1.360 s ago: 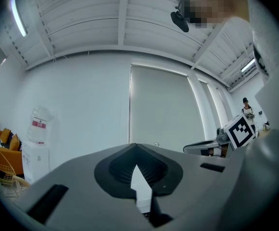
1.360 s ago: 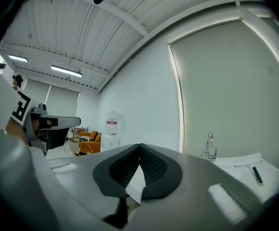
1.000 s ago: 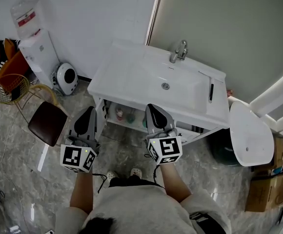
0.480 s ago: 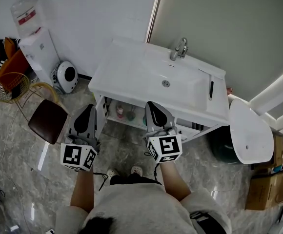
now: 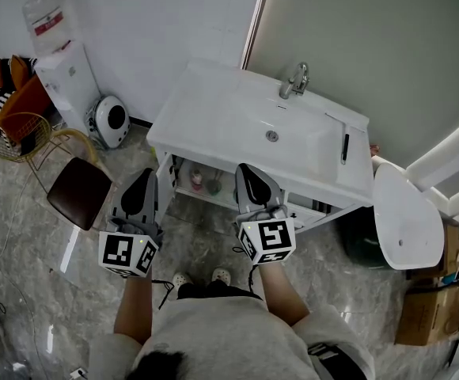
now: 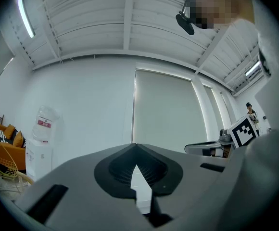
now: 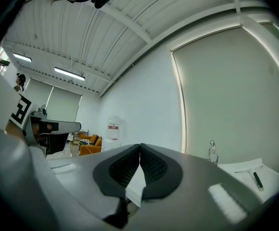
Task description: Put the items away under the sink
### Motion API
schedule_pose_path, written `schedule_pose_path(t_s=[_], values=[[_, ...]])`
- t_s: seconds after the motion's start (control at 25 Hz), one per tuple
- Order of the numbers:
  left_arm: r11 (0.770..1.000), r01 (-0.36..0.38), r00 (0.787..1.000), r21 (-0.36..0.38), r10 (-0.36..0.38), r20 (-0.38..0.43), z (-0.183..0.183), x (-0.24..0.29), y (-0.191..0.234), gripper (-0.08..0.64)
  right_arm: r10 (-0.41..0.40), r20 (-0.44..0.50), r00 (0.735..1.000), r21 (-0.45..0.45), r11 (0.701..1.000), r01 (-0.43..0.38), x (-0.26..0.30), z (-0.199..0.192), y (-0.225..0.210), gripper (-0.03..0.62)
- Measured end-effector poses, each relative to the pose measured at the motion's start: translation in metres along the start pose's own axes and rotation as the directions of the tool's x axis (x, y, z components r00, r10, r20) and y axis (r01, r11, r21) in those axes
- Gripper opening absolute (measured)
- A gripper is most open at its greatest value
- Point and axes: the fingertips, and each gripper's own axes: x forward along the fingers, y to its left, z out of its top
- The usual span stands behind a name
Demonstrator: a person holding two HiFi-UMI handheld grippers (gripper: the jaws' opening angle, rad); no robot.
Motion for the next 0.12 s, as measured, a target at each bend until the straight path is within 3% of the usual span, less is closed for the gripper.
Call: schedule_pose_path(t_s=[0.12], values=[[1.0, -0.001, 1.0, 0.002, 0.001, 0.0, 0.0017, -0.0017, 0.0002, -0.002, 0.001, 0.0, 1.0, 0.0, 1.0, -0.001, -0.0004, 0.0011, 0.0013, 0.011]])
